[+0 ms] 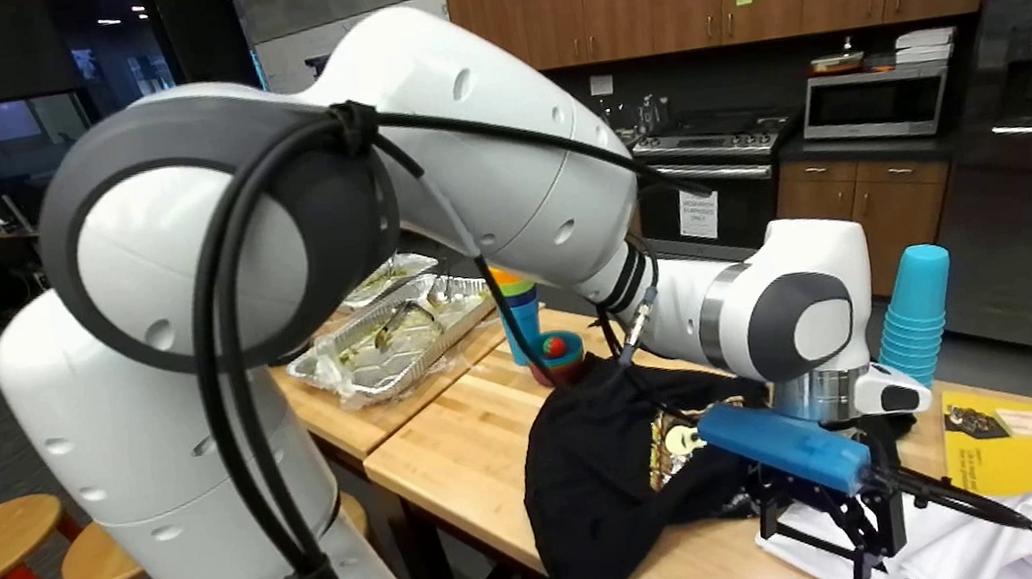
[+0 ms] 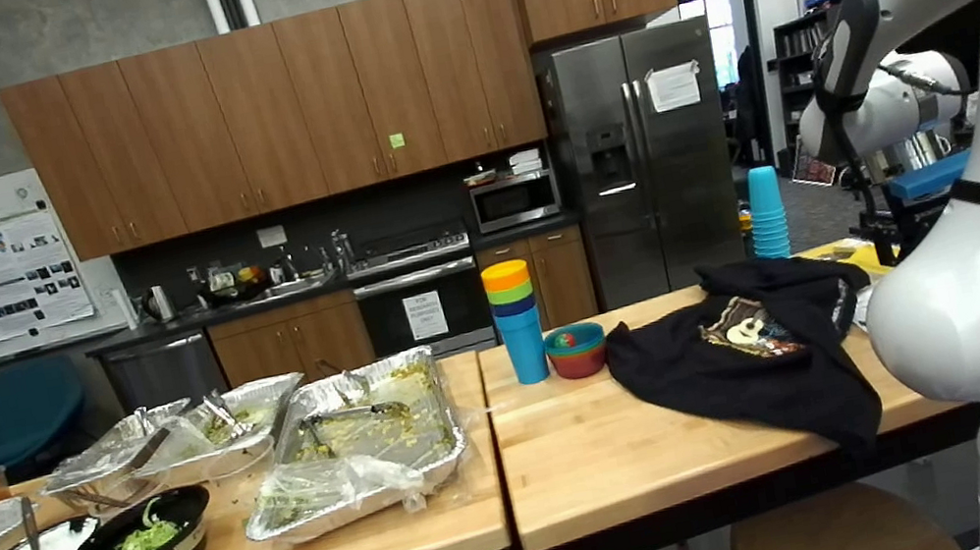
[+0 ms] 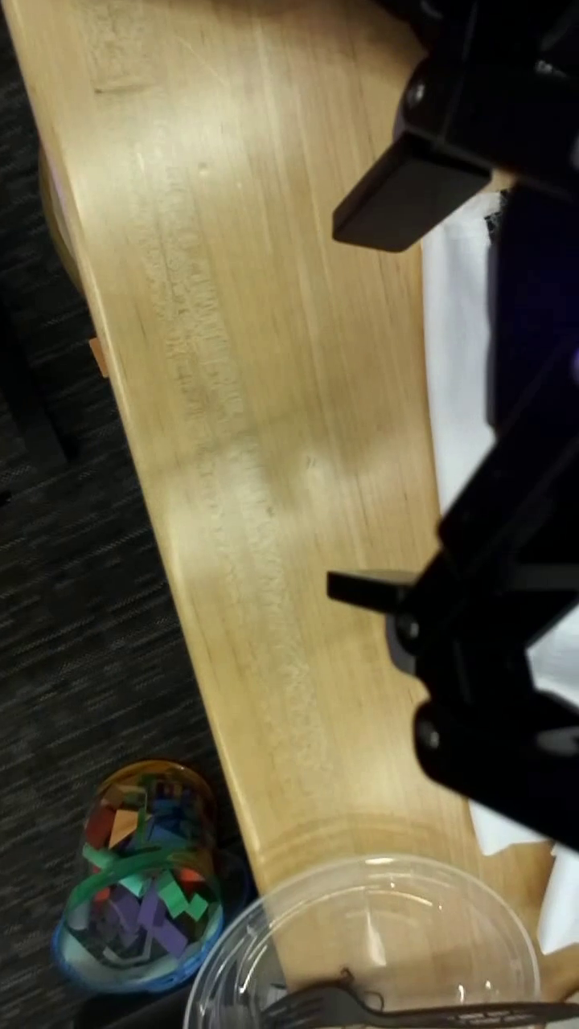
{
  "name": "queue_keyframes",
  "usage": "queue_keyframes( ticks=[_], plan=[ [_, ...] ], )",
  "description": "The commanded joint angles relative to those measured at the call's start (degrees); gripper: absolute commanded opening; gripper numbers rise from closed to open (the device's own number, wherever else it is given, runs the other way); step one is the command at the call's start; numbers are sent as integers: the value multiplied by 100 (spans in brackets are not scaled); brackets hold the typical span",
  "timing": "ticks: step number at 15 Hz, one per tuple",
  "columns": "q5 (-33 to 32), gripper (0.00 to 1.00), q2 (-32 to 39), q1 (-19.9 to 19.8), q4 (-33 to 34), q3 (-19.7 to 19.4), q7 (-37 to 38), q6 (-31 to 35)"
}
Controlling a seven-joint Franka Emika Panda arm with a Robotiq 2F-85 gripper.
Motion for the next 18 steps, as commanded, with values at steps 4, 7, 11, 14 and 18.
queue_keyframes(
  ticks=[4,7,11,14,18],
  plan=[
    [5,100,72,-9,55,24,-3,-12],
    [314,100,-194,68,-171,72,-248,121],
    [481,100,-412,194,-414,177,-590,300],
    [386,100,-680,282,-671,264,-815,335],
    [469,100,-1130,389,-1191,331,-1152,515]
  ],
)
